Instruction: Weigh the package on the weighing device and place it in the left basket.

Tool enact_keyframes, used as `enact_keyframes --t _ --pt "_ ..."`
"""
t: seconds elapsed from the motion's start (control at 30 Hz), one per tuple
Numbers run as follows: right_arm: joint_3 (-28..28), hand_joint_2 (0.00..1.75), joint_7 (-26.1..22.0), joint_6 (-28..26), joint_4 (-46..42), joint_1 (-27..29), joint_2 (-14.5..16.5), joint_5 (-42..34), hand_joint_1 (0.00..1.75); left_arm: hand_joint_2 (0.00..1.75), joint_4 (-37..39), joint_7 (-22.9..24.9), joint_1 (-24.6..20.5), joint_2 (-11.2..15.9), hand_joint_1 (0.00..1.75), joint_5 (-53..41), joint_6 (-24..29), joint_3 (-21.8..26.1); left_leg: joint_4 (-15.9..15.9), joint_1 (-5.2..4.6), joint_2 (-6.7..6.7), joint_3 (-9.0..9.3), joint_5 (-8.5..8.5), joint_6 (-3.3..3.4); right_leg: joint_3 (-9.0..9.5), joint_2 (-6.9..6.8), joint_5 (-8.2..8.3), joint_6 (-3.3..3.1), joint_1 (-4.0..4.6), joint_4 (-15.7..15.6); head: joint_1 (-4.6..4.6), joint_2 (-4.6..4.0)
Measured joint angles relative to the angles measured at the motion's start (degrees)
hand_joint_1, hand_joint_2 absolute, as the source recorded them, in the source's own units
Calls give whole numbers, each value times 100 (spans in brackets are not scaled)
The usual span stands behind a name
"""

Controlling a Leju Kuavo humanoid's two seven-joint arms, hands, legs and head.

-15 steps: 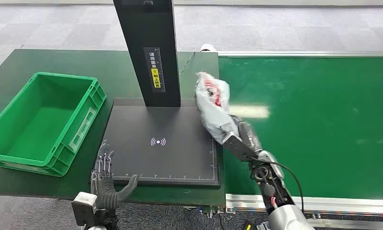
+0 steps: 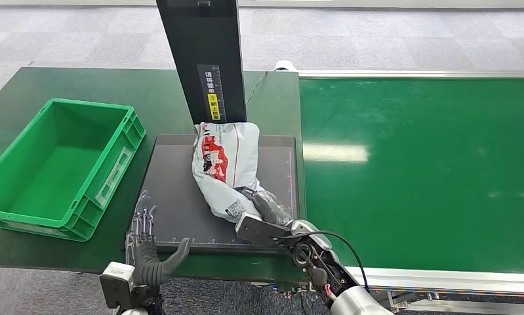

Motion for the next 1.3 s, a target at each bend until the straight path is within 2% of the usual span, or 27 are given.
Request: enact_keyframes --t 0.07,0.1,0.23,0.33,0.4,0.5,0.63,0.77,1.13,1.3 --pt "8 175 71 -66 64 -142 8 -123 15 175 1 0 -27 -11 0 0 1 1 0 0 0 1 0 0 0 0 0 0 0 0 1 0" --pt "7 175 90 -105 93 -205 10 -176 0 175 1 0 -37 -19 0 0 3 2 0 0 0 1 0 0 0 0 0 0 0 0 1 0" --pt "-25 175 58 -430 158 -334 7 -384 0 175 1 0 -46 -40 0 -2 16 22 1 0 0 1 0 0 -1 0 0 0 0 0 1 0" --pt "-149 175 -129 -935 84 -255 -38 -697 0 175 -1 0 -32 -43 0 -6 55 35 1 0 -2 0 0 0 -3 0 -1 1 0 0 0 0" --pt "-332 175 -329 -1155 -165 -13 -115 -1094 0 175 -3 0 -3 -44 0 -10 101 43 1 0 -5 0 -2 0 -2 -3 -3 3 0 -1 1 0" --pt "-722 175 -555 -1150 -921 698 -270 -1675 0 175 -3 0 67 -41 0 -39 137 54 0 0 -13 -5 -6 -1 -1 -10 -6 6 -1 -3 1 0" --pt "-1189 175 -609 -894 -2149 1819 -407 -1972 0 175 -3 0 105 -35 0 -57 161 59 0 0 -13 -9 -15 -4 -4 -10 -12 3 -1 -3 -1 0" --pt "-1505 175 -551 -609 -3020 2519 -472 -2148 0 175 -1 0 103 -35 0 -79 185 57 -1 0 -7 -8 -16 -5 -5 -8 -13 1 -1 -3 0 0" --pt "-2041 175 -627 267 -3837 2966 -602 -2835 0 175 -3 -1 264 14 0 -47 248 93 -1 0 -7 -1 -16 -5 0 -7 -13 2 -1 -3 0 0" --pt "-2199 175 -535 1384 -3865 3008 -619 -3459 0 175 54 0 282 119 0 -34 493 67 -1 0 -7 -2 -16 -5 -1 -8 -14 1 -1 -3 -1 0"
